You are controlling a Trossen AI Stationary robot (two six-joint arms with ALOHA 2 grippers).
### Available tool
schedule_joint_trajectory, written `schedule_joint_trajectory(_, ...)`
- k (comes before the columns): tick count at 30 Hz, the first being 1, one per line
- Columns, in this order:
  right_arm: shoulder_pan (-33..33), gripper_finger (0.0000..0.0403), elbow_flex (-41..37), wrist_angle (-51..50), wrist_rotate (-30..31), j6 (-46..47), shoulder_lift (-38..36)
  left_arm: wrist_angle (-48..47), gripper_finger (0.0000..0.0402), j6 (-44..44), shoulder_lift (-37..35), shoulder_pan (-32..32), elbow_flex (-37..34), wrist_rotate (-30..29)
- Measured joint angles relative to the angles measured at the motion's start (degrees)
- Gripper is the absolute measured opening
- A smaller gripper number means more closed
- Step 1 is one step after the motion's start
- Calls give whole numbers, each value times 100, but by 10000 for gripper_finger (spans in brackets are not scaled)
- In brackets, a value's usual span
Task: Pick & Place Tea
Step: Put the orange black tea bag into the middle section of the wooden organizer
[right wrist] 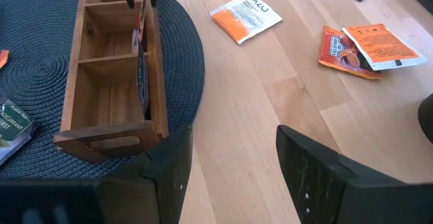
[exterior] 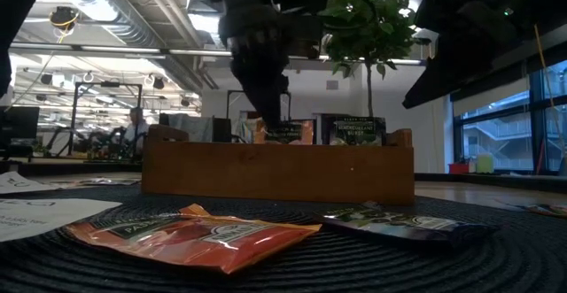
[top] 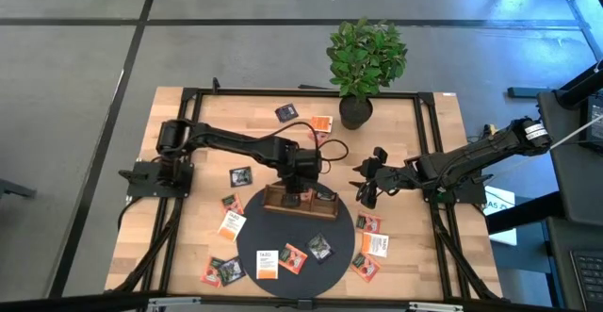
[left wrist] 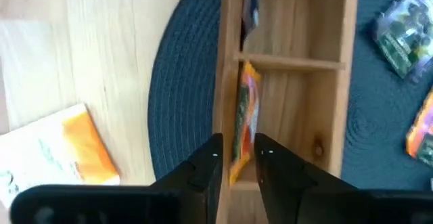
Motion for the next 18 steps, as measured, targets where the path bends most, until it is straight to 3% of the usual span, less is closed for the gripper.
schedule_joint_trajectory(5,0,214,0,-8,0,0,0,-383,81,3,-182,1,310,8)
schedule_joint_trajectory(12,2,214,-4,-37,-69,2,2,-118,81,218,-759,-19,339,16)
schedule_joint_trajectory(18,3,213,-4,-300,-1226,177,2,816,80,767,-765,-160,339,122)
